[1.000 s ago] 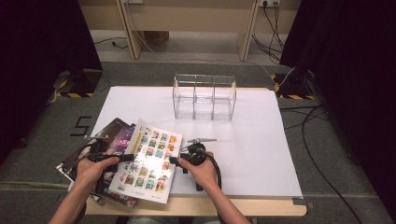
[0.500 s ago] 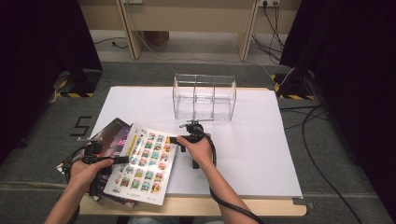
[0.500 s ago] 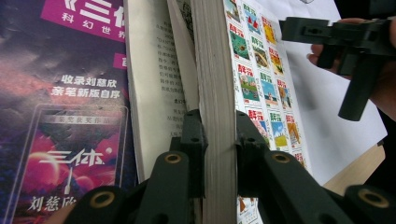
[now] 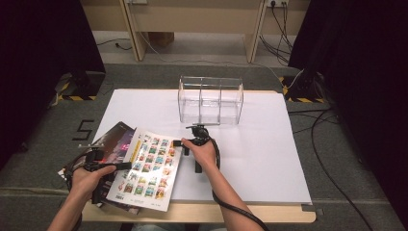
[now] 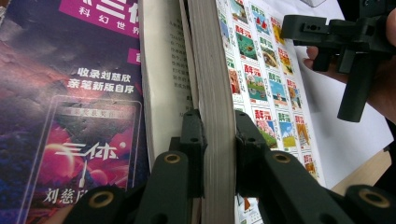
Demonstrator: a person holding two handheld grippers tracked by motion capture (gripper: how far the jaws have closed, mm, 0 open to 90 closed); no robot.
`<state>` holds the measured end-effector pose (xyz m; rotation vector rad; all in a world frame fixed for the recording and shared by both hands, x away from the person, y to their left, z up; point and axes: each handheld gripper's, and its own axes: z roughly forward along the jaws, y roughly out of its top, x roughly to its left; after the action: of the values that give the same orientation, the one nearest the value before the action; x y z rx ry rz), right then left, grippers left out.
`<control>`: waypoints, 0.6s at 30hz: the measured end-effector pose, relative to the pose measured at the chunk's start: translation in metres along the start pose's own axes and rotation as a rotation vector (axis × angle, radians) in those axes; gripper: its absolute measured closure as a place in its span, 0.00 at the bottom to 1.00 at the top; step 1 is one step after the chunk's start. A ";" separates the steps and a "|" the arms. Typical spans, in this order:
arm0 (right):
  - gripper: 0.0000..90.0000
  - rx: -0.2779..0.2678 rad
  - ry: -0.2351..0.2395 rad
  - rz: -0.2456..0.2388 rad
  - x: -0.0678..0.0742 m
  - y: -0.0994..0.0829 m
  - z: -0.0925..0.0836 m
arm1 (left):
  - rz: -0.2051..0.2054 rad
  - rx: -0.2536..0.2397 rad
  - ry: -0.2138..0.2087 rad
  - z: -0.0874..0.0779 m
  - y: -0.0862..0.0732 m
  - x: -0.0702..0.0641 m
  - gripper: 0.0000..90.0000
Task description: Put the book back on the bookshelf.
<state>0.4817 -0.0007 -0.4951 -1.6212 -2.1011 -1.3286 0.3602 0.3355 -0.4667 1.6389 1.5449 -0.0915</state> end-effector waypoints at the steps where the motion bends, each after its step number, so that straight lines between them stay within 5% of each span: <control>1: 0.47 -0.001 0.001 0.007 0.000 0.000 0.000 | -0.001 0.000 0.000 0.000 0.000 0.000 0.86; 7: 0.58 -0.023 0.045 0.114 -0.007 -0.003 -0.002 | 0.005 -0.001 0.013 0.001 -0.001 0.000 0.85; 9: 0.63 0.000 0.100 0.176 -0.009 -0.004 -0.003 | 0.006 0.001 0.024 0.001 -0.001 0.000 0.85; 14: 0.63 0.016 0.130 0.163 -0.004 -0.006 -0.003 | 0.003 -0.002 0.025 0.001 -0.002 0.000 0.85; 18: 0.63 0.026 0.143 0.202 -0.004 -0.009 0.001 | 0.003 -0.004 0.026 0.001 -0.002 0.000 0.84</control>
<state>0.4761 -0.0029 -0.5024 -1.6267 -1.8129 -1.3041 0.3594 0.3346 -0.4687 1.6456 1.5613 -0.0656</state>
